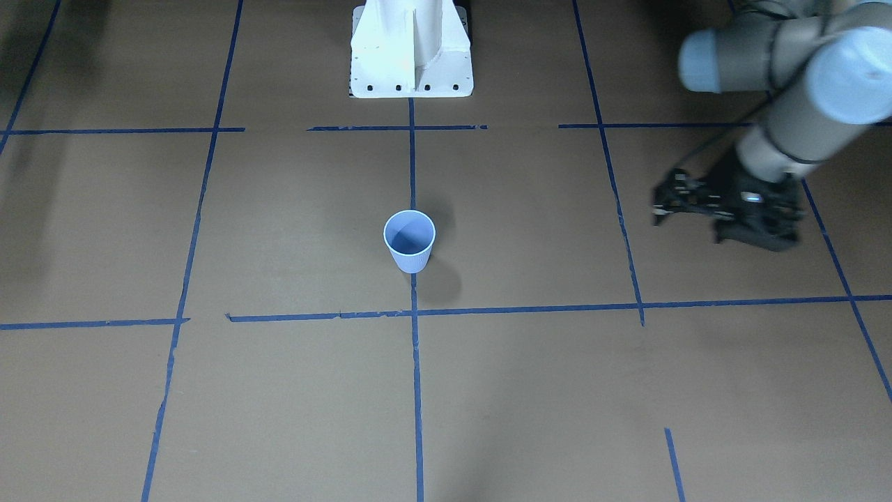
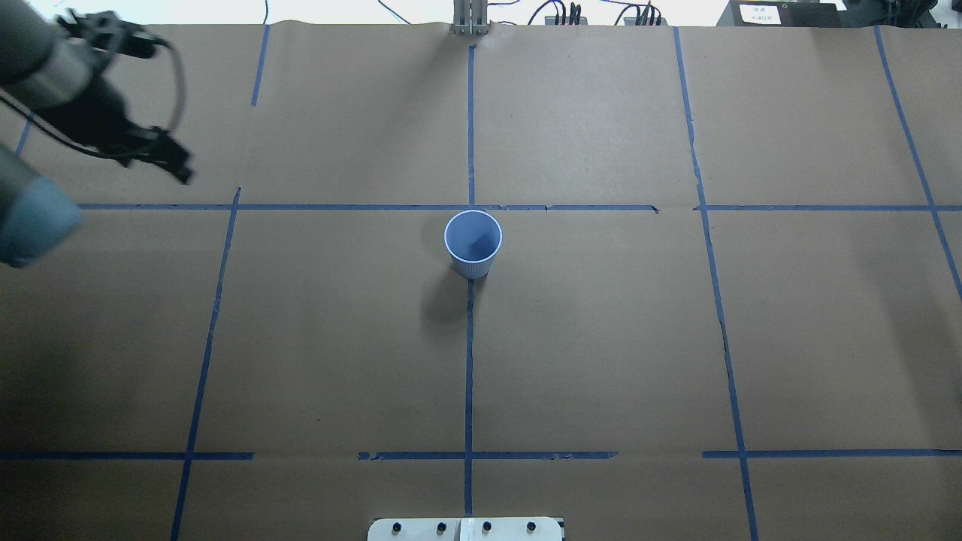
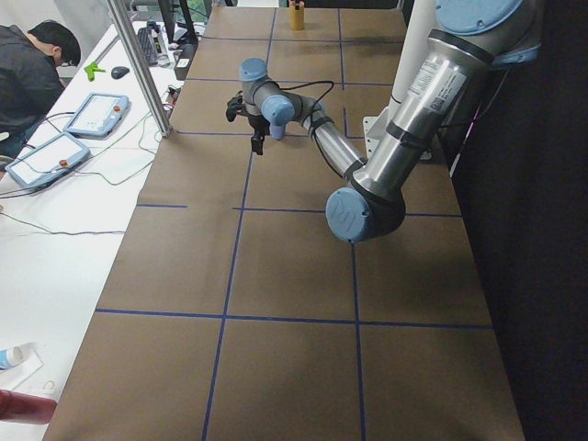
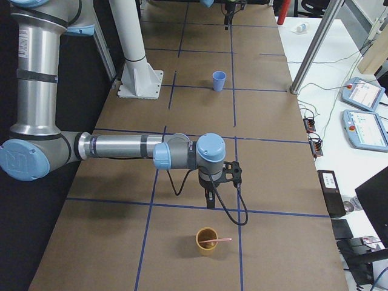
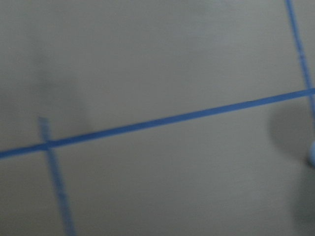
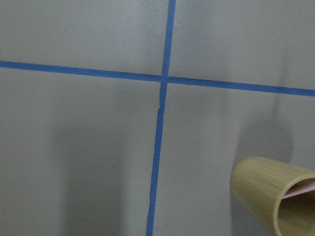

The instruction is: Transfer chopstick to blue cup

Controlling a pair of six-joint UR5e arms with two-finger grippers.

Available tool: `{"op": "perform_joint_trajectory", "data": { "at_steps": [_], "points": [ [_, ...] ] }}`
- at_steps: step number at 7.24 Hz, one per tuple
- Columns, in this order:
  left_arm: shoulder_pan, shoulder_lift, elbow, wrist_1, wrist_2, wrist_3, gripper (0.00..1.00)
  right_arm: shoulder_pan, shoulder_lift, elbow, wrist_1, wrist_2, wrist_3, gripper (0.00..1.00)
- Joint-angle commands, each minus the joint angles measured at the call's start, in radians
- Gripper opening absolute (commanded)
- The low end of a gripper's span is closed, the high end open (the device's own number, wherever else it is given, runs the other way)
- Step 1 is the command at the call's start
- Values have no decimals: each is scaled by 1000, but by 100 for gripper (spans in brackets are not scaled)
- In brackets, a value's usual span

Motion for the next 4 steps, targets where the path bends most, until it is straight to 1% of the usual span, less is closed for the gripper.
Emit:
{"op": "perform_joint_trajectory", "data": {
  "at_steps": [1, 2, 3, 4],
  "points": [
    [-164, 186, 63, -10, -50, 306, 100, 96, 2, -35, 74, -33, 3, 100],
    [-191, 266, 73, -12, -41, 310, 100, 119, 2, -134, 254, -46, 4, 100],
    [-257, 281, 129, -14, -37, 314, 100, 125, 34, -235, 378, -47, 15, 100],
    [-297, 281, 155, -14, -44, 317, 100, 127, 41, -297, 450, -46, 25, 100]
  ]
}}
